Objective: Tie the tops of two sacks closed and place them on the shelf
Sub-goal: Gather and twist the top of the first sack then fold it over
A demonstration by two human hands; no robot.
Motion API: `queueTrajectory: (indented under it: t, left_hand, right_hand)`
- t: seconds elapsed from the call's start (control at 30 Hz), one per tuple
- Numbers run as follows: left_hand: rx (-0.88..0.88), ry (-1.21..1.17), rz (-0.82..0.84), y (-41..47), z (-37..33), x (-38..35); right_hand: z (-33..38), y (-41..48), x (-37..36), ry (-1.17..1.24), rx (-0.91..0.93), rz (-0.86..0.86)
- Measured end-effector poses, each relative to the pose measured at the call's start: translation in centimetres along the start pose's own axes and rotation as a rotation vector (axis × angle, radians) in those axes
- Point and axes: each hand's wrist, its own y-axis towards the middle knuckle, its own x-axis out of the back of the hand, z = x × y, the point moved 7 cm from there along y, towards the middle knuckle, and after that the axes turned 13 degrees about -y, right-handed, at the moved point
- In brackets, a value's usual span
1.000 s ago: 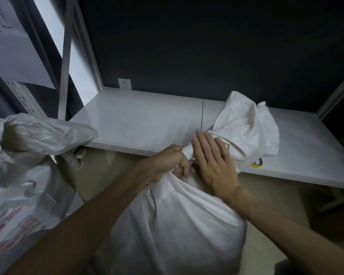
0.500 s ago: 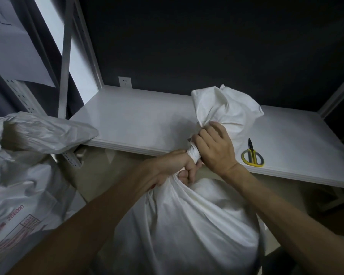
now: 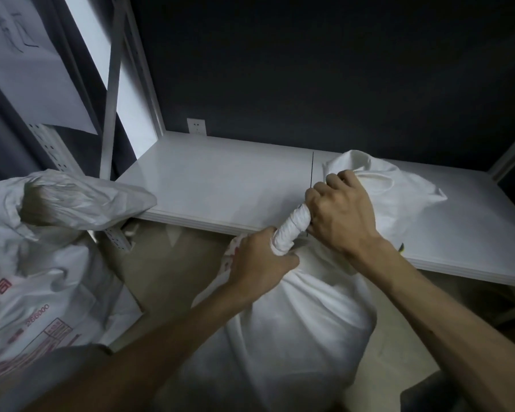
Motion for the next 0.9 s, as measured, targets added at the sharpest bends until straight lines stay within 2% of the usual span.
queueTrajectory:
  t: [0.13,0.23,0.37,0.6,0.7,0.8,0.9]
  left_hand:
    - [-0.083,0.209,0.036,1.3,0.3,0.1]
    - [-0.186,0.332,0.062,1.9,-0.5,-0.2]
    - [-0.293,0.536,0.119,2.3,-0.6,-0.8]
    - [-0.536,0.793,0.178,2.0,0.6,-1.6]
    - [-0.617,0.793,0.198,1.6,0.3,-1.3]
    - [-0.738,0.769,0.241,0.6,-0.1,-1.4]
    - [-0.777,0.759,0.315,0.3,1.2,-1.6]
  right_hand:
    - [0.7,0.0,-0.1,0.097,0.042,0.151]
    - [-0.1,-0.5,-0.7,0.047,0.052,0.321]
    - [-0.1,-2.0,-2.0,0.277,0.052,0.563]
    - [2.6,-6.1,-4.3,0.593,-0.081,1.009]
    - [3.8,-7.3,-4.4,0.778,-0.132,1.144]
    - [5.0,-8.2,-4.3,0.92,-0.09,1.227]
    - [6.7,-9.3,-4.5,1.03,-0.055,1.336]
